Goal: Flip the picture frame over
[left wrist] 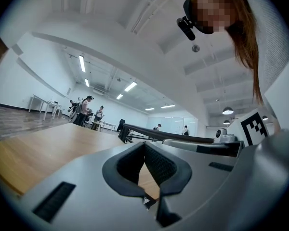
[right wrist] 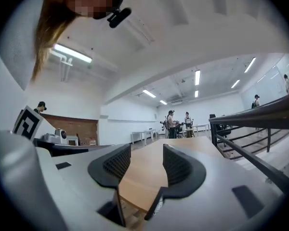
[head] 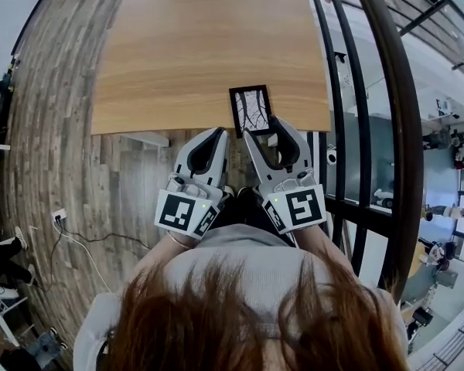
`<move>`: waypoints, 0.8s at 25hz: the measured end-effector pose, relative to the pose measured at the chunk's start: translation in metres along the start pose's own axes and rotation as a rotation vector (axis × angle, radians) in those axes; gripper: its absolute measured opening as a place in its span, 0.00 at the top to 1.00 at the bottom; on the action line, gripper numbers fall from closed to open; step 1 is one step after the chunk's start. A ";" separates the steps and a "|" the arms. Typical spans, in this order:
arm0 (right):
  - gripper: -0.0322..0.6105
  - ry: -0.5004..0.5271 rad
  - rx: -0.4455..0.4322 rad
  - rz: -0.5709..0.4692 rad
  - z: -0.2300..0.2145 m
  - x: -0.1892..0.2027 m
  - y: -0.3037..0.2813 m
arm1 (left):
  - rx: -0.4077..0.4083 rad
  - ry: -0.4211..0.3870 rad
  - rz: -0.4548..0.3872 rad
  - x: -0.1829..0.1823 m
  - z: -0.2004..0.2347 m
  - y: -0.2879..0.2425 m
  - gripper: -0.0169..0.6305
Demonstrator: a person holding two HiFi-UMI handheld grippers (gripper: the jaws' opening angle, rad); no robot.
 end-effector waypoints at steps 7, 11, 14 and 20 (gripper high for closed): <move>0.85 -0.054 0.048 -0.024 -0.011 -0.019 0.014 | 0.045 -0.017 -0.045 -0.018 -0.012 -0.010 0.96; 0.93 -0.041 0.060 -0.044 -0.012 -0.026 0.017 | 0.068 -0.026 -0.063 -0.024 -0.018 -0.014 0.96; 0.93 -0.036 0.051 -0.037 -0.008 -0.025 0.016 | 0.077 -0.042 -0.072 -0.027 -0.021 -0.014 0.96; 0.93 0.024 0.020 0.012 0.006 -0.021 0.011 | 0.079 -0.051 -0.081 -0.032 -0.022 -0.014 0.96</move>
Point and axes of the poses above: the fingertips, and each gripper's own axes: y backward along the fingers, z to its left, x out of its underside, the point moved 7 cm from there along y, backward along the fingers, and after that the axes turned 11 degrees about -y, right-handed, at the moved point
